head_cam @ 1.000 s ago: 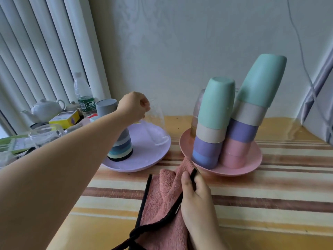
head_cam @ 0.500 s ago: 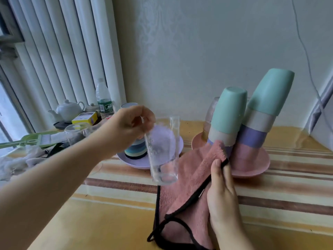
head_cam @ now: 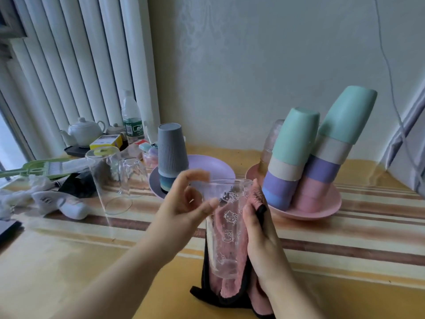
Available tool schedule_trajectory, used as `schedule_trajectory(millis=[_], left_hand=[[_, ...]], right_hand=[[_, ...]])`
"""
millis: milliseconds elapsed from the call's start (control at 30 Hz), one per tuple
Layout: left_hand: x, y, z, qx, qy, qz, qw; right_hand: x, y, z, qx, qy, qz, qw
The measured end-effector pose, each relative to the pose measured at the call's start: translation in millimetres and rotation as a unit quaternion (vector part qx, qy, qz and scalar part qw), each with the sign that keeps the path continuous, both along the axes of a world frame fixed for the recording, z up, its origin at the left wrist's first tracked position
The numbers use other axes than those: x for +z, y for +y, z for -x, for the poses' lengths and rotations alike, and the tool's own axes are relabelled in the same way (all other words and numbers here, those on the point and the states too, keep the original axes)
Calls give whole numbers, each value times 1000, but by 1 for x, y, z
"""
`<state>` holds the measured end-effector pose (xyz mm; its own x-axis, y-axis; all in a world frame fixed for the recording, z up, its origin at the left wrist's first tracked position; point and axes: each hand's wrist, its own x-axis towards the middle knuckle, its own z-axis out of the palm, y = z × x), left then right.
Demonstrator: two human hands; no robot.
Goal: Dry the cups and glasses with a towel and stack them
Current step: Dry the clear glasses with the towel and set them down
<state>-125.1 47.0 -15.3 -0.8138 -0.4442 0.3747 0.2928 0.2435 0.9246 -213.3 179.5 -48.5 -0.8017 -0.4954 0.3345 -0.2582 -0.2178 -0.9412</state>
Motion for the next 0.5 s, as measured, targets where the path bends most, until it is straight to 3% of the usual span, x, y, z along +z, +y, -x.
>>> schedule_trajectory(millis=[100, 233, 333, 500], left_hand=[[-21, 19, 2, 67, -31, -57, 996], [-34, 45, 7, -11, -25, -83, 996], [-39, 42, 11, -19, -15, -112, 993], [-35, 38, 0, -49, -56, -65, 995]], right_hand=[[-4, -3, 0, -29, -26, 18, 999], [-7, -4, 0, -65, -57, 14, 996], [-7, -5, -5, -61, -16, -6, 998], [4, -4, -12, -51, 45, -8, 998]])
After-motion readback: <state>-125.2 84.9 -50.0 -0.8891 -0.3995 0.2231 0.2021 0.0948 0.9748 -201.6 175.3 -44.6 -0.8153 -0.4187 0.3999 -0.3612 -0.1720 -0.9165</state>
